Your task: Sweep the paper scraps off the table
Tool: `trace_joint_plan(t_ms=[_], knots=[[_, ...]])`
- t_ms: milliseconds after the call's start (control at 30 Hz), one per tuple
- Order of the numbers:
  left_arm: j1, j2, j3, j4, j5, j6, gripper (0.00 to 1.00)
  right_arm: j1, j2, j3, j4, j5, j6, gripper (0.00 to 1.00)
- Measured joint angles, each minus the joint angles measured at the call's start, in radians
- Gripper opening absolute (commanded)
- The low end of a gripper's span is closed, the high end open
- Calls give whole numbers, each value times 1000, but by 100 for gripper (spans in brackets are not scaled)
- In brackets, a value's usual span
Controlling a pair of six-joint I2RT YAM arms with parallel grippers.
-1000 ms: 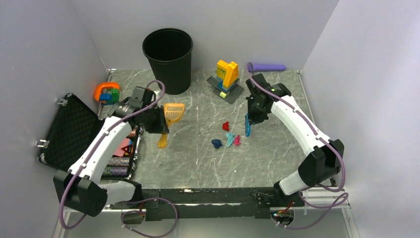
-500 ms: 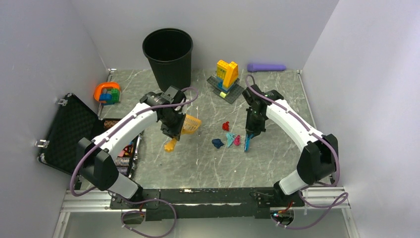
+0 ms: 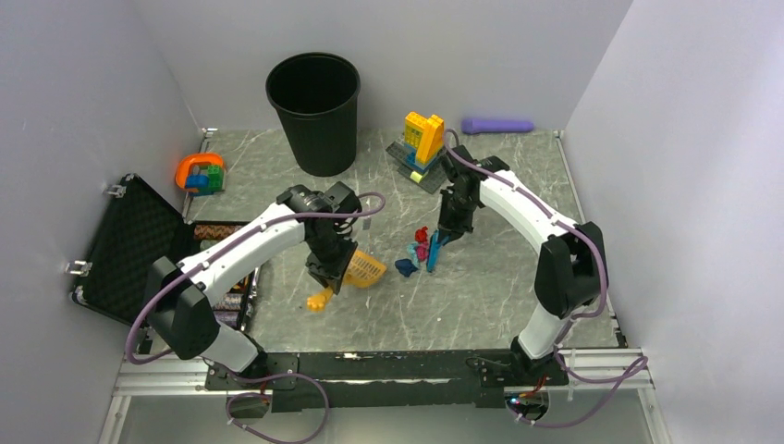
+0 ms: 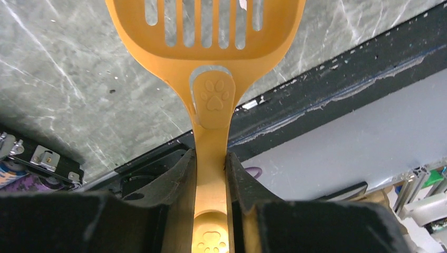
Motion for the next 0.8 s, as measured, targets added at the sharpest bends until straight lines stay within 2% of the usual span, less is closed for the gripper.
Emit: trace_joint_plan(t_ms=[167,333,500,667,800], knots=[[-34,0,0,-23,32,1,0,0,25,70,13,-10,-21,0],[-72,10,-19,-22,67,0,0,1,29,137,-17,61,-103,0],[-118,28,-36,-11,95,0,0,-1,49,162,-48,150,-239,0],[-151,37,-58,36,103,1,0,-1,172,248,-77,250,-374,0],[-155,54,-76,71,96,0,0,6,198,257,-67,264,-494,0]])
